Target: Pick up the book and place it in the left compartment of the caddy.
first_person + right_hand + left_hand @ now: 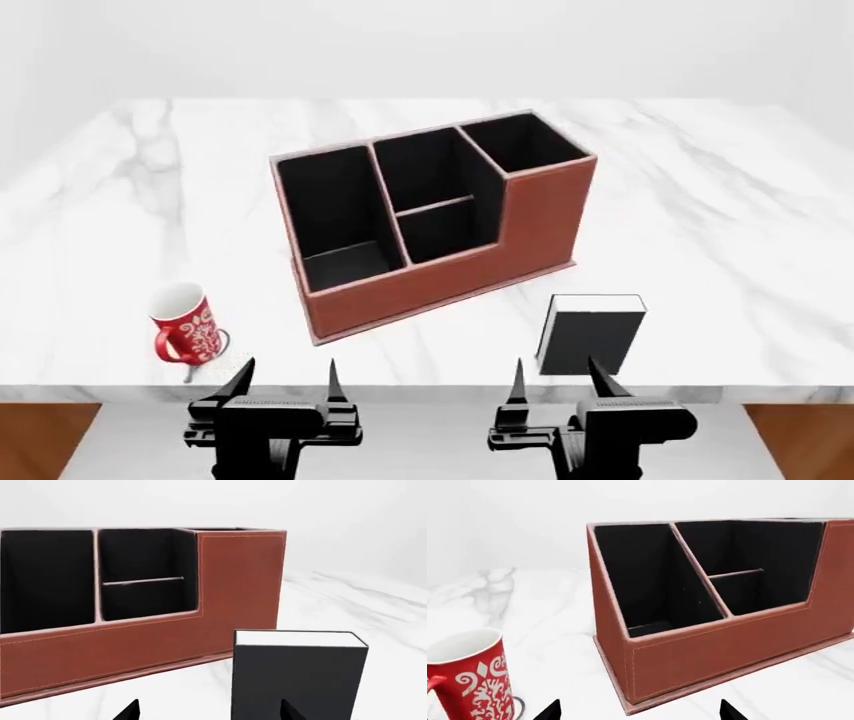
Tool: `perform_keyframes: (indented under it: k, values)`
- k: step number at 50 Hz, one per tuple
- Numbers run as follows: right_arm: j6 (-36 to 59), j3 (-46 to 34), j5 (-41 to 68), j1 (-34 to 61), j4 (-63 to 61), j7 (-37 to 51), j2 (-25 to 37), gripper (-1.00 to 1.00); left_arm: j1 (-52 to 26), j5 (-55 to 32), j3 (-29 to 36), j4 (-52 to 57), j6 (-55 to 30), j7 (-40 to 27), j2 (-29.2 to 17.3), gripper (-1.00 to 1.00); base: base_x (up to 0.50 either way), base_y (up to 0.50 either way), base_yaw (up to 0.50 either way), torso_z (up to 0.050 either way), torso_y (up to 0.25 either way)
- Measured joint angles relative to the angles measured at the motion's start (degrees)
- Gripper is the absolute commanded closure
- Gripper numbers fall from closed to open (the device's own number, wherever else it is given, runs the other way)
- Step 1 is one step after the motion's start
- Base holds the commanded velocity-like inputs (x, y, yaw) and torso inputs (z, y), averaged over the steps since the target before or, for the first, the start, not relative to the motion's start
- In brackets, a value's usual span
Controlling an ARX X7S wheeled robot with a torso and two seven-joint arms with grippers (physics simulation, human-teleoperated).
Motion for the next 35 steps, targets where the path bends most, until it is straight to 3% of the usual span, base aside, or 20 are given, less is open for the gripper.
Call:
perform_keyframes:
  k: [10, 24, 30, 35]
  values:
    - [-0.2, -0.83, 0.82, 0.02, -0.1, 0.84, 0.84, -1.0, -0.06, -0.61, 1.01, -0.06, 0.09, -1.01, -0.77, -1.0, 0.01, -0.5, 0.0, 0.0, 0.0]
    - [1.08, -1.61, 1.85, 0.26, -0.78, 2.39, 1.77, -1.0, -0.12, -1.16, 2.28, 0.0, -0.11, -2.45, -1.61, -1.0, 0.0, -0.03, 0.0, 0.0, 0.0]
    - [7.72, -1.53, 3.05, 1.87, -5.7, 3.34, 2.94, -1.0, -0.74, 0.28, 3.0, 4.49, -6.69, -4.38, -2.31, -1.0, 0.0, 0.0, 0.0, 0.0, 0.0]
    - [22.5, -0.14, 6.36, 7.98, -16.65, 4.57, 4.85, -1.0, -6.53, 0.31, 2.35, 16.73, -23.27, -4.28, -3.55, -1.0, 0.0, 0.0, 0.0, 0.0, 0.0]
